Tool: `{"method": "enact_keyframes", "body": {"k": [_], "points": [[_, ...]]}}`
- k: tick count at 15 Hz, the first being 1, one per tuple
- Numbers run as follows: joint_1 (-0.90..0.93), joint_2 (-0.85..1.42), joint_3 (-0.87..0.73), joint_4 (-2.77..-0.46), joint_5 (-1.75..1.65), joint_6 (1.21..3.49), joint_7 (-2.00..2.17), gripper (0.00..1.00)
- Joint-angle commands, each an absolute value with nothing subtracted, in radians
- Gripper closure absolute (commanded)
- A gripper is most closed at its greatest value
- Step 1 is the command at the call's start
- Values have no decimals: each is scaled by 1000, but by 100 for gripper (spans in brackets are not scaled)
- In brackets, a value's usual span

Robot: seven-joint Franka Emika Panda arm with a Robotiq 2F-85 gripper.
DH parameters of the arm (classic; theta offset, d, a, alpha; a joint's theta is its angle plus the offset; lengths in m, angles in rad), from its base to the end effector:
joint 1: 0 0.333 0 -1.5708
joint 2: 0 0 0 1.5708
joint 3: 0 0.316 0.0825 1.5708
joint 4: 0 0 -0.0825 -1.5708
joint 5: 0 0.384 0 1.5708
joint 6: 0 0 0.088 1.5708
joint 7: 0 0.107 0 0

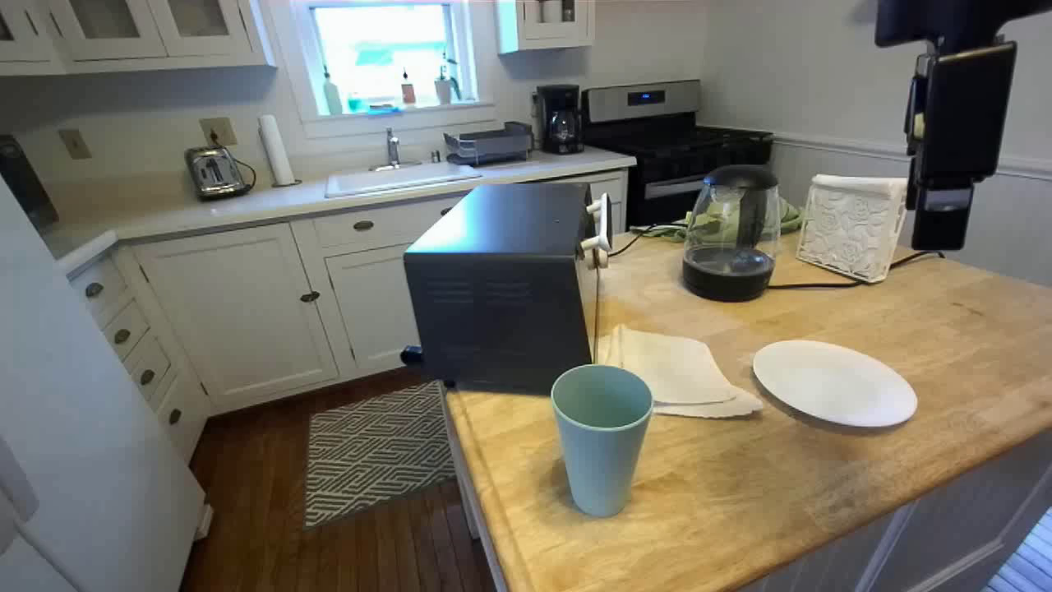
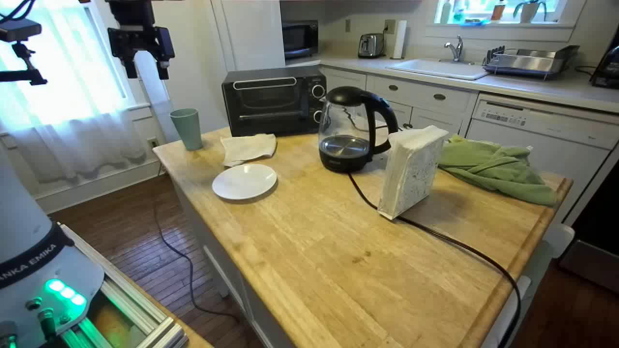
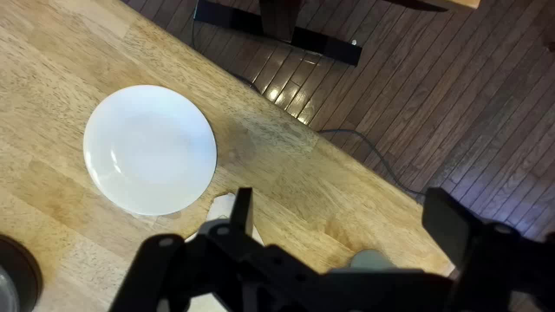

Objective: Rotate the electric kettle clockwise while slightly pushing it forward

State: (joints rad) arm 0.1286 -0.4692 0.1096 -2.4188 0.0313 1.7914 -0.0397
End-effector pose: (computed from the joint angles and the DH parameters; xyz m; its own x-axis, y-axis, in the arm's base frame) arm 0.3764 0.0962 0.4661 0.9560 0.2458 -0.1602 0.2512 -0.9678 0.0141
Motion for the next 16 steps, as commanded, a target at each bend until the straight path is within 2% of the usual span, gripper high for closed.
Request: {"method": "enact_keyframes", "body": {"k": [1, 7, 16], "points": [[130, -469, 109, -2417, 31, 1790, -39, 0], [130, -469, 109, -2417, 31, 1790, -39, 0], [-27, -160, 60, -2156, -10, 2002, 251, 0]]}}
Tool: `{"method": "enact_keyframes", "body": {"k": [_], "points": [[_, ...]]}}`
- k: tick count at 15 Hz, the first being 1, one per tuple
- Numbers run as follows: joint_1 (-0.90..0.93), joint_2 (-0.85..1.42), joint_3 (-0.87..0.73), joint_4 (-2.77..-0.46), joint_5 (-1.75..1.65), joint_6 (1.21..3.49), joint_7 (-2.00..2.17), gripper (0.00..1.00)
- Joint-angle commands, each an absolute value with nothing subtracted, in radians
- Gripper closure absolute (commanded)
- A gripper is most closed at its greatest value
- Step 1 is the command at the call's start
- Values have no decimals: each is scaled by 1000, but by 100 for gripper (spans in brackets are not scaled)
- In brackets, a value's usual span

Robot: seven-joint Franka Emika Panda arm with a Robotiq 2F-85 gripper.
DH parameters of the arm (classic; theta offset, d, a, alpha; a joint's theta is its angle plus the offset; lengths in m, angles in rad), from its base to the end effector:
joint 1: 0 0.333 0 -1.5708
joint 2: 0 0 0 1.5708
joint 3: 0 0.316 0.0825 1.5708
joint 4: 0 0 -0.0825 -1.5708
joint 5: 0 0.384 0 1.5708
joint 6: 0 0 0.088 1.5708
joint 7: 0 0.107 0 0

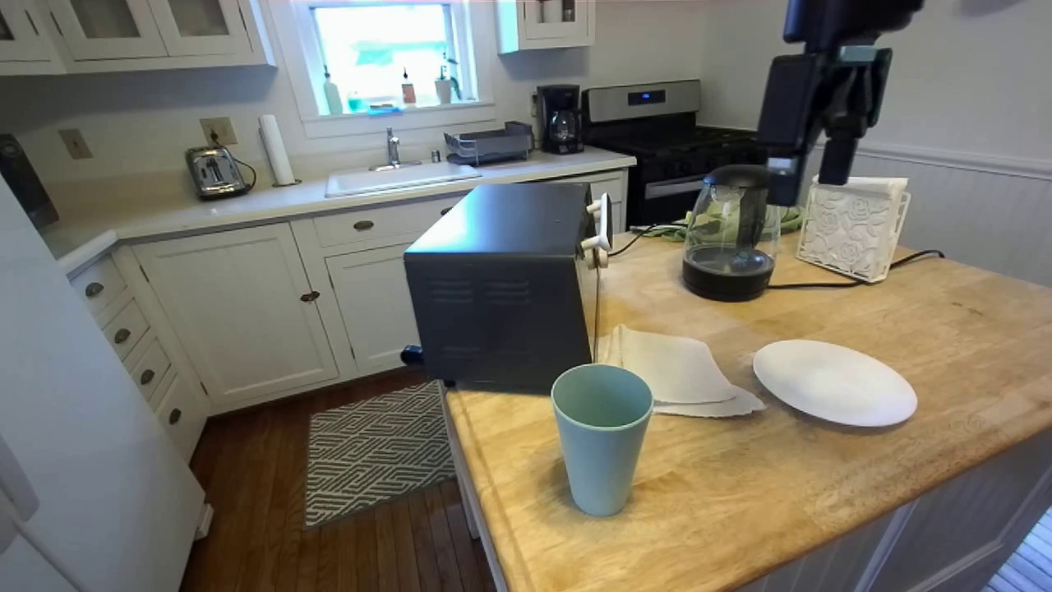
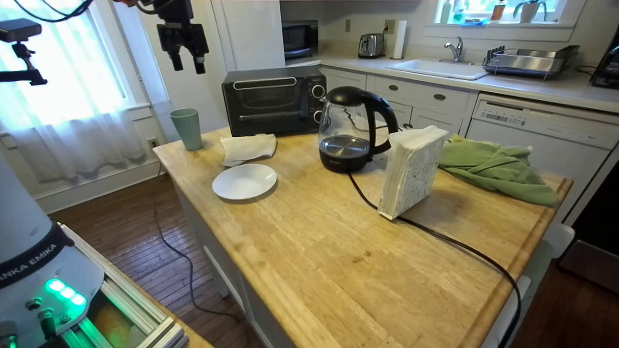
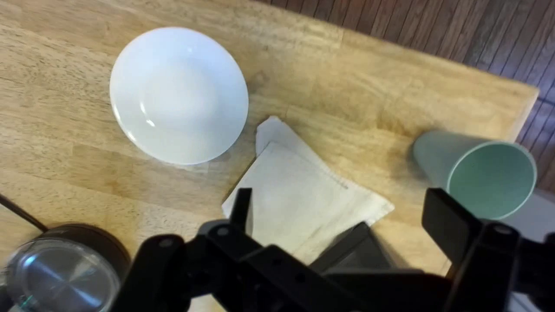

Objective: Rotate the electric kettle clockwise while slightly pushing it forward

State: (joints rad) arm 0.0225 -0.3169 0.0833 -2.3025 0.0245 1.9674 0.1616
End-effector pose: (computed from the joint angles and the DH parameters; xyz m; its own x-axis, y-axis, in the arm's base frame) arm 0.4479 0.0509 0.4706 0.9974 -0.0698 -0.0183 -0.0697 -0.9975 0.0065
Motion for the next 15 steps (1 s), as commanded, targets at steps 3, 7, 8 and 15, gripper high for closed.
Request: {"method": "enact_keyframes", "body": {"k": [3, 7, 8, 15], "points": [[-74, -25, 16, -2021, -15, 2047, 327, 0], [-112, 115, -65, -1817, 7, 2013, 415, 0], [-119, 144, -85, -1774, 9, 2006, 441, 0], [-180, 320, -220, -1519, 27, 1946, 612, 0]]}}
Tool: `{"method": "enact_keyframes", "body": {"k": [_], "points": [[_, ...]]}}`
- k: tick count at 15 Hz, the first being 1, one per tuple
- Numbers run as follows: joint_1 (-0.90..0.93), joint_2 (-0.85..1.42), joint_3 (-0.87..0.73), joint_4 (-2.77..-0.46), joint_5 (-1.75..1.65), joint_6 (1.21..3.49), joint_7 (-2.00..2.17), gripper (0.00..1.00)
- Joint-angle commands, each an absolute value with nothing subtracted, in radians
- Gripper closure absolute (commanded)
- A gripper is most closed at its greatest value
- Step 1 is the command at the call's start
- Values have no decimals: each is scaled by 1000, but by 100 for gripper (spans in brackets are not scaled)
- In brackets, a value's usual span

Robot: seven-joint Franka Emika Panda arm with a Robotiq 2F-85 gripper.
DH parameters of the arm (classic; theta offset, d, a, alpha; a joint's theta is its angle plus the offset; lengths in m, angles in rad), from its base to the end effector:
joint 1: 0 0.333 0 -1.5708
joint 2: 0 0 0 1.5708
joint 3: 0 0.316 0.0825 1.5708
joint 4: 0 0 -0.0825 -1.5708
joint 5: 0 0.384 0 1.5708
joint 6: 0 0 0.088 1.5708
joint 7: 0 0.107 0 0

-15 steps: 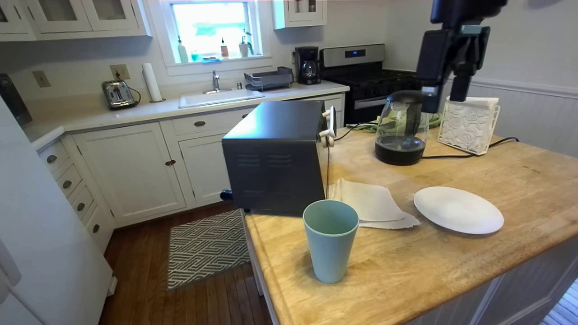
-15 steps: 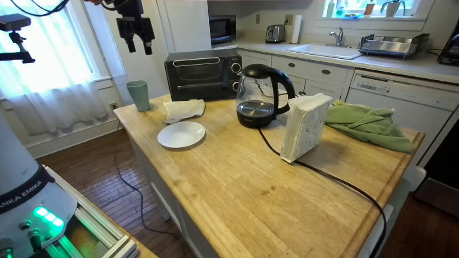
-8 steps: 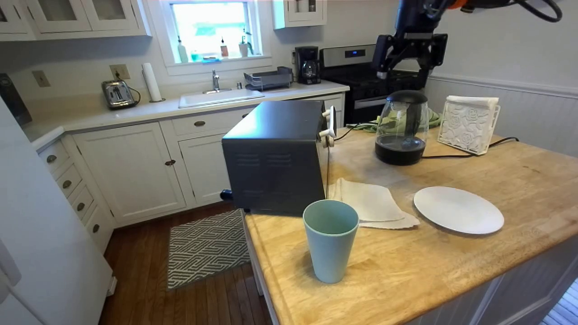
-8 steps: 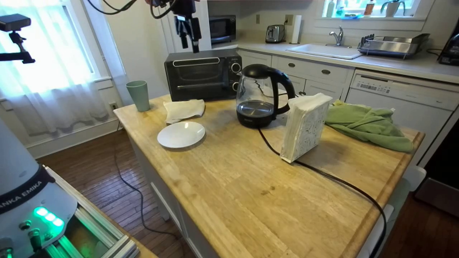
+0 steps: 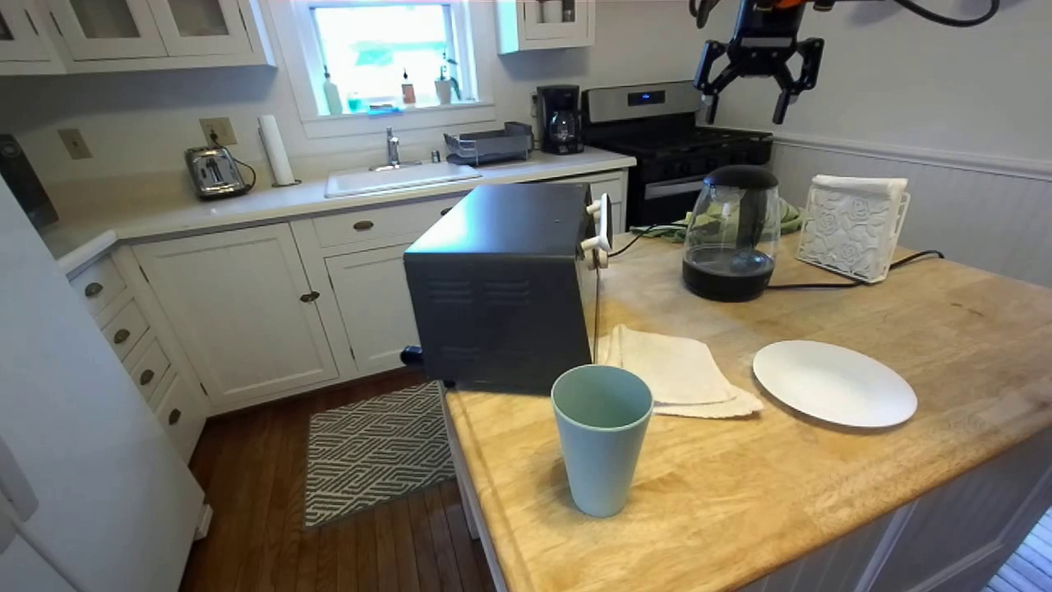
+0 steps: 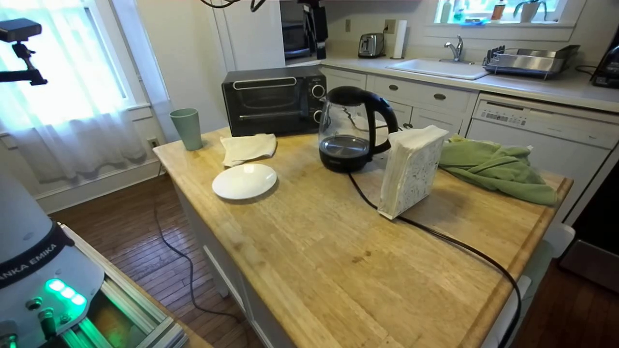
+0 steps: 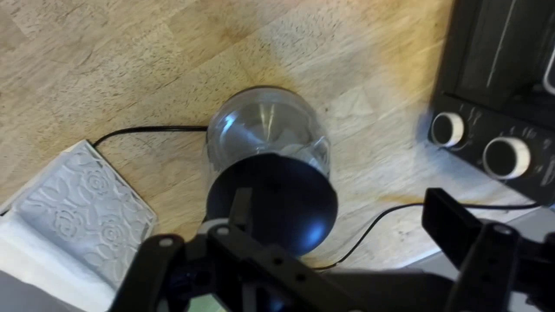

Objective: Rotate the electric kettle clockwise while slightly pushing it forward

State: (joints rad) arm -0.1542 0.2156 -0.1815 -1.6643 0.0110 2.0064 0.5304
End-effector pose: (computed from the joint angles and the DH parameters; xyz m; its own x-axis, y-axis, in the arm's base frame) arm 0.6067 -0.2017 0.4928 0.6426 -0.7557 0.1260 -0.7577 -0.6512 -0.0413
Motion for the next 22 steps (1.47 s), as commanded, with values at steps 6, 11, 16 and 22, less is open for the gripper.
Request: {"method": "enact_keyframes", "body": {"k": [6, 11, 16, 22], "points": [[-194, 325, -240, -1535, 19, 1974, 599, 0], [-199, 368, -243, -1489, 28, 1977, 629, 0], [-245, 453, -260, -1413, 65, 1931, 620, 0], [-304, 567, -261, -1287, 126, 1854, 627, 0]]}}
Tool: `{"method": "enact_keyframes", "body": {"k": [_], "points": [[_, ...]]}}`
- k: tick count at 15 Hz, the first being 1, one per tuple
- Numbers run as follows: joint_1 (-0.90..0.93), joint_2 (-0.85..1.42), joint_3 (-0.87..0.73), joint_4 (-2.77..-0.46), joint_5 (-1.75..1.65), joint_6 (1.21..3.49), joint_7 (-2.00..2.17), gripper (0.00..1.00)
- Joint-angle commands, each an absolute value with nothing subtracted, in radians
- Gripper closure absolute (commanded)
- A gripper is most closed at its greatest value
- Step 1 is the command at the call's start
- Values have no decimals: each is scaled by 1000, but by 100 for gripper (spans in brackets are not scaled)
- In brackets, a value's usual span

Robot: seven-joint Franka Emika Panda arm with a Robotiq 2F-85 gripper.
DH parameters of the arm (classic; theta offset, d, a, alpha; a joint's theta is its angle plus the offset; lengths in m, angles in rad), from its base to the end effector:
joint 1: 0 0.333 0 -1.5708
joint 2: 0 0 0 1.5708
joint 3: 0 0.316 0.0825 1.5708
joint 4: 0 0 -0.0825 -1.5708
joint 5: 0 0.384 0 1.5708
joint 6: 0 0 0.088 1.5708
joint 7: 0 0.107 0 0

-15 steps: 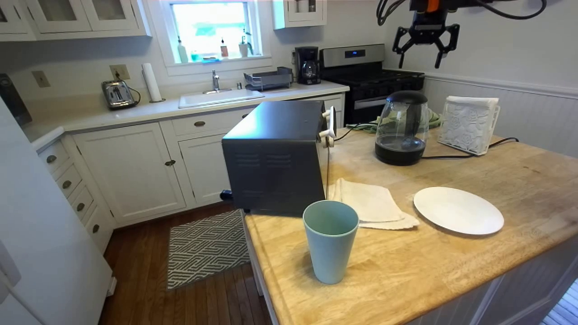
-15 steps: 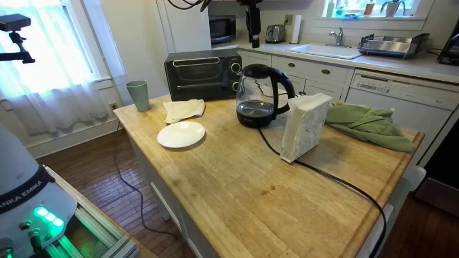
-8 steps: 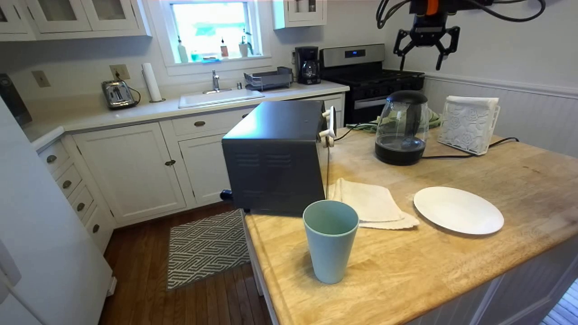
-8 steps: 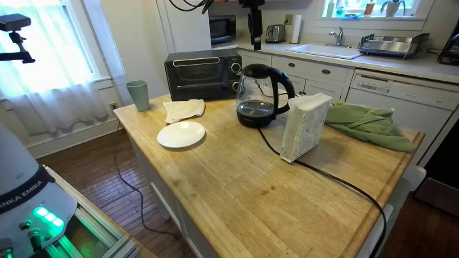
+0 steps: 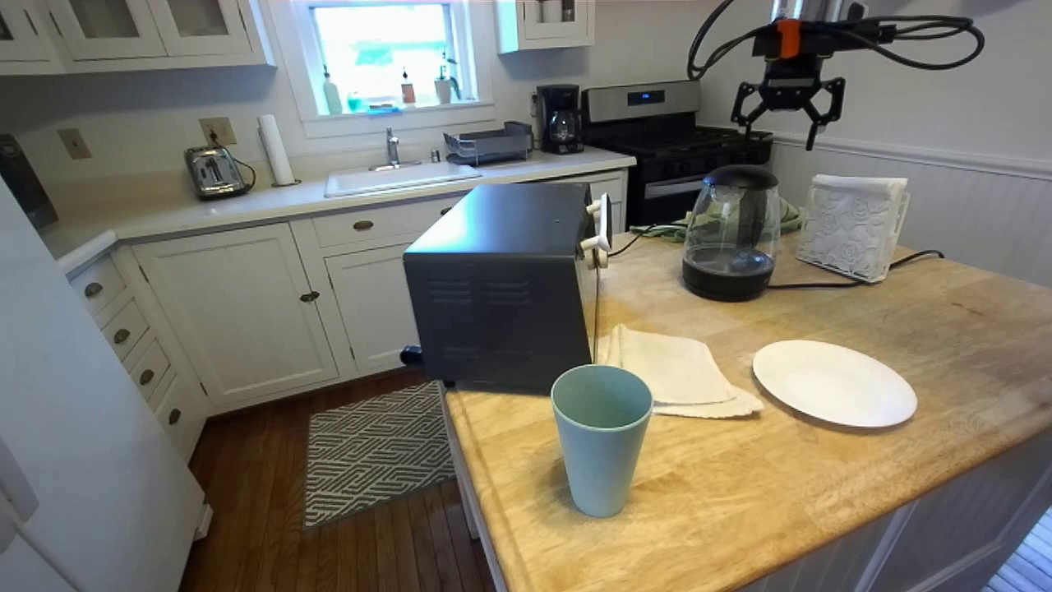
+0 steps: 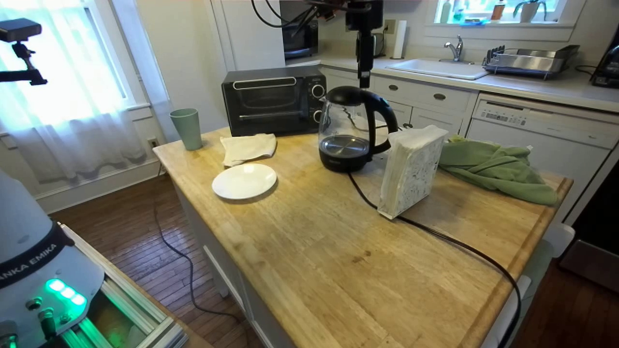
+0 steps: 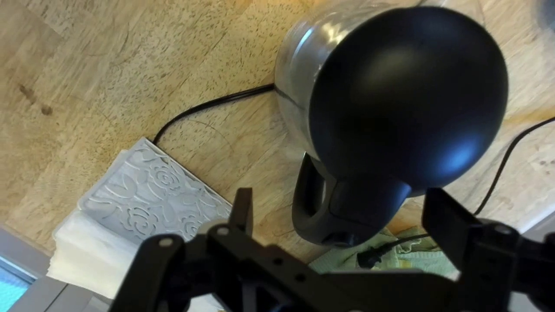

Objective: Rotate the electric kettle clockwise while slightly pushing it forward

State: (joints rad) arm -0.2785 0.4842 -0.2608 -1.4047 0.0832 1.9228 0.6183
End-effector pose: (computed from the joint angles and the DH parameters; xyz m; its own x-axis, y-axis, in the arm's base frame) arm 0.6206 -0.3263 0.4372 0.4054 -0.9119 0.0643 -0.9139 -0.4059 0.0044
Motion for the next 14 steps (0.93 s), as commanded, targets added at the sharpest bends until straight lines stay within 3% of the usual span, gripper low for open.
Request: {"method": "enact_keyframes", "body": {"k": [1, 13, 14], "points": [[-310, 583, -261, -1271, 130, 1847, 629, 0], [-327, 704, -260, -1211, 218, 2003, 726, 0], [-323, 705, -263, -1217, 209, 2019, 735, 5]]}}
